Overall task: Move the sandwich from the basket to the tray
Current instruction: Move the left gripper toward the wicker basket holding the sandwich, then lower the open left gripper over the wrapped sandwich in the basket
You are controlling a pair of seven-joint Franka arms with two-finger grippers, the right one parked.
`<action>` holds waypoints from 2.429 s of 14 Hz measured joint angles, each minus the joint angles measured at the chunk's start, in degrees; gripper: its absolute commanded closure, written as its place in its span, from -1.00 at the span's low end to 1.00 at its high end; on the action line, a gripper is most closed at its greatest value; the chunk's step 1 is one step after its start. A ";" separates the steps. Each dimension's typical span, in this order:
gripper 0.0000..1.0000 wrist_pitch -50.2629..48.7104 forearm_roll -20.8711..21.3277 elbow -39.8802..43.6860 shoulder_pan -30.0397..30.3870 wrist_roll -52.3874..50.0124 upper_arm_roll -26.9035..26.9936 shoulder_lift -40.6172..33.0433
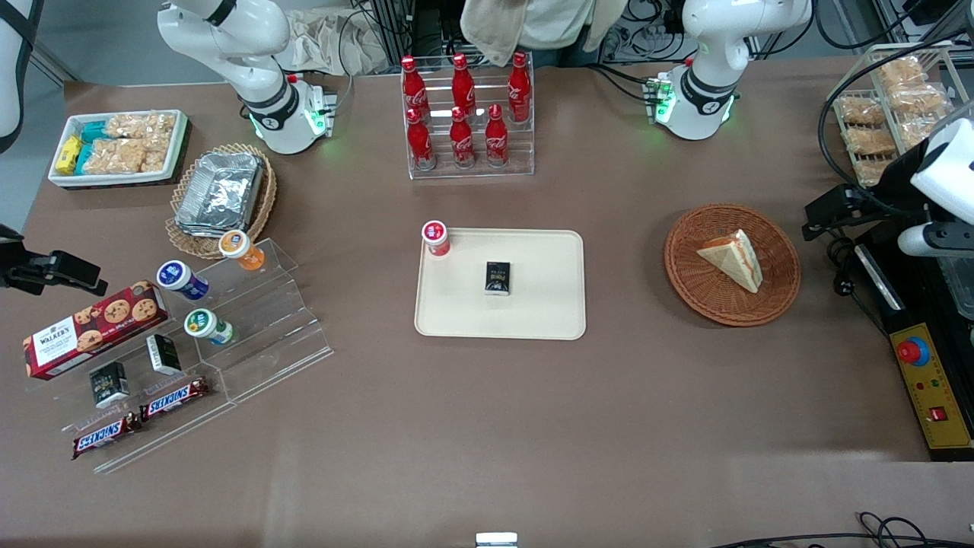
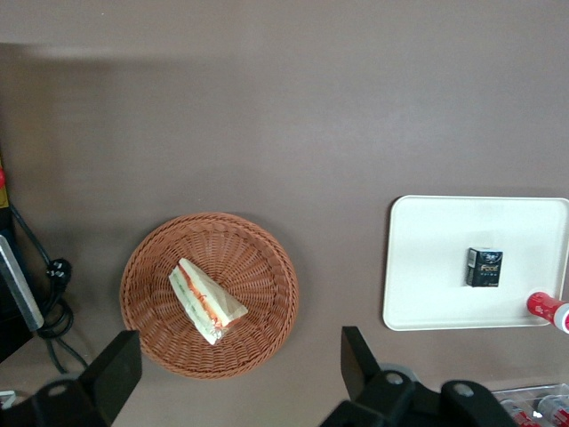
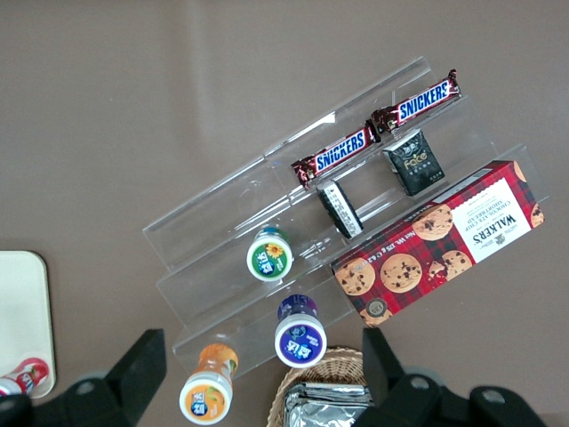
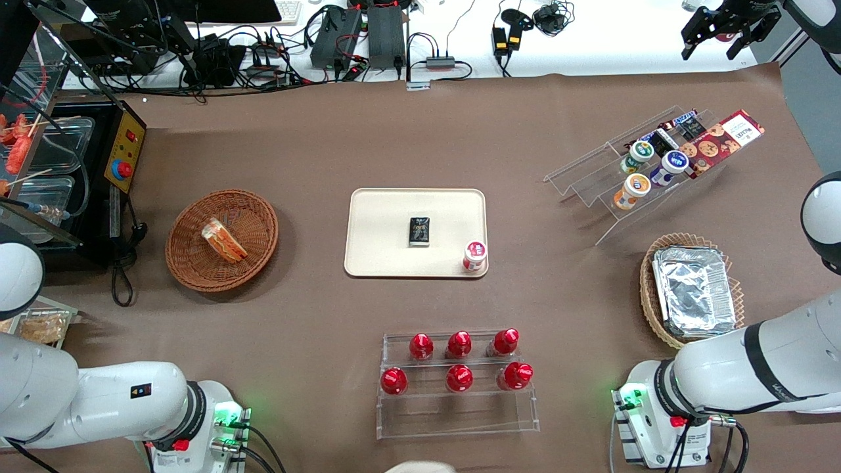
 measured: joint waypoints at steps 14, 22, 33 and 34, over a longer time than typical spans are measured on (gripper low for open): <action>-1.00 -6.41 2.90 -9.88 -0.47 -27.53 0.00 -6.59; -1.00 10.96 2.90 -41.04 1.66 -38.99 0.68 -23.88; -1.00 38.59 2.87 -63.14 3.05 -41.27 0.91 -17.10; -1.00 40.69 2.87 -63.66 3.05 -41.84 0.91 -15.02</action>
